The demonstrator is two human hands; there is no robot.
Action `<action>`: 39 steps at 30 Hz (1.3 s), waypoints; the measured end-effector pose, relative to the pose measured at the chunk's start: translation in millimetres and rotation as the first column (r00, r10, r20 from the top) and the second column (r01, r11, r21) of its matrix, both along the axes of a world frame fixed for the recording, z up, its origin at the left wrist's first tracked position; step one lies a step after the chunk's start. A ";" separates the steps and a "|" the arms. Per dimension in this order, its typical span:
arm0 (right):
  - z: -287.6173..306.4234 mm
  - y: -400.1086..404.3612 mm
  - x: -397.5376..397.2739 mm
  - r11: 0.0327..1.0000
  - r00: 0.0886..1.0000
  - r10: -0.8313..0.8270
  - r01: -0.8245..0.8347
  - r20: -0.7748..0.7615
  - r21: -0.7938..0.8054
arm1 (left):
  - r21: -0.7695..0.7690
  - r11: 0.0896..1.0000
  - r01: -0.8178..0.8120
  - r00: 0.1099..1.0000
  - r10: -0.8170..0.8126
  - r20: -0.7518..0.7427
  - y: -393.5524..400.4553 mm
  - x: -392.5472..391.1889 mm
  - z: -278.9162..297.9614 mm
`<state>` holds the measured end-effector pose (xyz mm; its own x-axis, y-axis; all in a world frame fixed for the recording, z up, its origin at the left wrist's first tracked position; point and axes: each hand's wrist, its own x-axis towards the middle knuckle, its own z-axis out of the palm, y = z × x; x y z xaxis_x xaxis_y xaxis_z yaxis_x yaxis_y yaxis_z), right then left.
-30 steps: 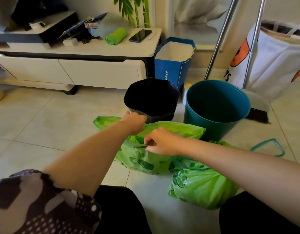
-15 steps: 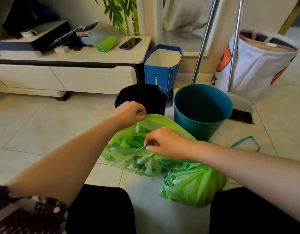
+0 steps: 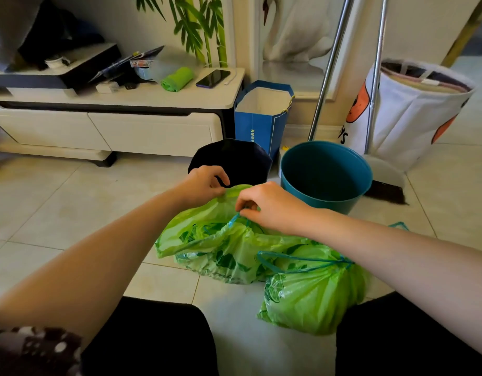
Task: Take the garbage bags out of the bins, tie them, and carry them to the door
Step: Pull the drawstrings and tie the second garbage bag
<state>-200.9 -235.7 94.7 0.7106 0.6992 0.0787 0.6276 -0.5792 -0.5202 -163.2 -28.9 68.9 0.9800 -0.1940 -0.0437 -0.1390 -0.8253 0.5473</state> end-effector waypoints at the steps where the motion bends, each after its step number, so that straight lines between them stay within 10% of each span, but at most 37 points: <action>1: -1.3 -0.2 0.6 1.000 1.000 -0.001 0.001 -0.002 -0.007 | -0.009 1.000 0.000 1.000 0.000 -0.010 0.8 -0.9 -0.7; 16: -35.9 -4.9 23.5 0.962 0.959 -0.245 0.222 -0.142 -0.159 | -0.084 0.991 0.104 0.982 -0.116 -0.150 0.5 -10.5 -1.0; 27: -32.3 2.1 25.9 0.969 0.957 -0.247 0.243 -0.152 -0.043 | 0.231 0.965 0.126 0.990 -0.137 0.029 -12.6 -17.7 0.9; 39: 13.4 1.8 19.4 0.946 0.964 -0.259 0.264 -0.050 0.188 | -0.454 0.873 -0.177 0.984 0.147 -0.101 3.7 -14.2 49.1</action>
